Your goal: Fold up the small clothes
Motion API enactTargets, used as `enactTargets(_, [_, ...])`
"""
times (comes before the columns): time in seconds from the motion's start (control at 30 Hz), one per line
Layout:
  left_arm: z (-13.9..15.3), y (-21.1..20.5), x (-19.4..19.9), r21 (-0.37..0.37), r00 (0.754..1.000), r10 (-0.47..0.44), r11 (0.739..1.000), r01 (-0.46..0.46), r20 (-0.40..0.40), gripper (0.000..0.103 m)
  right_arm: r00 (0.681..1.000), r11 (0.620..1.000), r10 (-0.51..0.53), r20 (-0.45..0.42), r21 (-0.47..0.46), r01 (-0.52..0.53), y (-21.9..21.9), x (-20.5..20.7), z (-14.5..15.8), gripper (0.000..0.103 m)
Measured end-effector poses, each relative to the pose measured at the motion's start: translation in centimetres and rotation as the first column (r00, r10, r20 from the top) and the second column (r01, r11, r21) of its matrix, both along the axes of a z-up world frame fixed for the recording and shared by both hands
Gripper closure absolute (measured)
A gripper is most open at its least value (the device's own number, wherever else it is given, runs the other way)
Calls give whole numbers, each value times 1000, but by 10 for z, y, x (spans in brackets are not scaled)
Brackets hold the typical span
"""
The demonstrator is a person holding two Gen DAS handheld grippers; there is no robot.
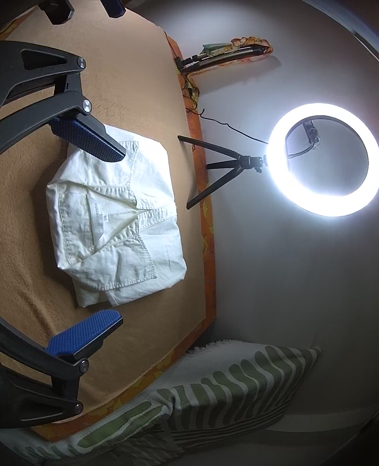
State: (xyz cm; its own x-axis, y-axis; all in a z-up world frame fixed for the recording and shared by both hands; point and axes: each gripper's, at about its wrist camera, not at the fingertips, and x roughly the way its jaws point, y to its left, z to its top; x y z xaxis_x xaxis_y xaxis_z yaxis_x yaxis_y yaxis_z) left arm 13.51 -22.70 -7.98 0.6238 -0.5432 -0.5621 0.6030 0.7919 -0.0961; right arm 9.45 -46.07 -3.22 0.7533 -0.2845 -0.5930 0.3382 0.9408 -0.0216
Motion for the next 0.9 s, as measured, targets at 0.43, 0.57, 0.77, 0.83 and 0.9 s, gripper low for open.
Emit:
enactTargets(0.43, [-4, 1, 2, 26, 1000, 29, 999, -29, 7, 1, 999, 998, -49, 10, 33, 49, -14, -1, -5, 0])
enactTargets(0.57, [-4, 0, 0, 34, 999, 29, 999, -30, 28, 1, 999, 999, -46, 2, 28, 46, -13, 0, -8, 0])
enactTargets(0.77, [-6, 0, 1, 35, 999, 30, 999, -30, 18, 1, 999, 999, -42, 2, 27, 42, -12, 0, -9, 0])
enactTargets(0.83, [-6, 0, 2, 35, 999, 30, 999, -31, 16, 1, 999, 999, -42, 2, 25, 42, -12, 1, -9, 0])
enactTargets(0.9, [-6, 0, 2, 33, 999, 30, 999, -30, 16, 1, 999, 999, -43, 1, 26, 43, -12, 1, -9, 0])
